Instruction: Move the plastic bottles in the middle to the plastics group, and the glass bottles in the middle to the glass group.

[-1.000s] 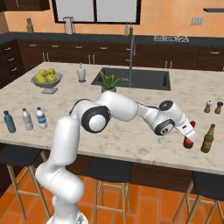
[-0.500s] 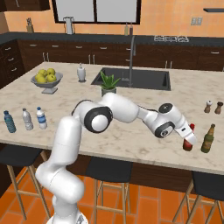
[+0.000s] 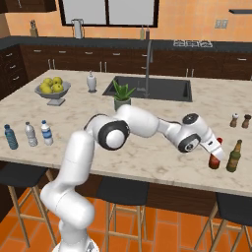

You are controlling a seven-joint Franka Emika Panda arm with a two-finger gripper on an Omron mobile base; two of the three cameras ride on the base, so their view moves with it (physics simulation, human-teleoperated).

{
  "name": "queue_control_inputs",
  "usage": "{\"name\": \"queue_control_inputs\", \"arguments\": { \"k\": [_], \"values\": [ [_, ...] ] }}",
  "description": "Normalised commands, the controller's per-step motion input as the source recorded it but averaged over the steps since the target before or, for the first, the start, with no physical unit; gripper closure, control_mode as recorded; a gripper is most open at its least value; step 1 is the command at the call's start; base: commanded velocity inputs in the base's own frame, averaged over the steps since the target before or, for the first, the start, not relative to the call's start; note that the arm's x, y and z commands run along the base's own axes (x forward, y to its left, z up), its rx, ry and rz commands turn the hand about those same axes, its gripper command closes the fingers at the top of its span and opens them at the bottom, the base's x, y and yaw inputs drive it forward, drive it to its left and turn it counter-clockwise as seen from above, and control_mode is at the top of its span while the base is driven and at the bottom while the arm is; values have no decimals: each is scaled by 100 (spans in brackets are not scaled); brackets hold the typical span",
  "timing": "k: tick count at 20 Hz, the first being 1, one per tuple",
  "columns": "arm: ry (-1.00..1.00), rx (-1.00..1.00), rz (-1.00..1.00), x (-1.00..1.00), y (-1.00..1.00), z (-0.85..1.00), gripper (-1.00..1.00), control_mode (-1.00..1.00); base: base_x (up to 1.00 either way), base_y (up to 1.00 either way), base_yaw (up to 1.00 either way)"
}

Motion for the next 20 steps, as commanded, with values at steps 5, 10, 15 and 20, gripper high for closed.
{"name": "queue_control_inputs", "arguments": {
  "k": [5,10,15,20],
  "values": [
    [2,0,0,1,-4,-1,100,-100,0,0,0],
    [0,0,0,0,0,-1,100,-100,0,0,0],
    [1,0,0,0,0,-1,-100,-100,0,0,0],
    [0,0,0,0,0,0,-100,-100,0,0,0]
  ]
}}
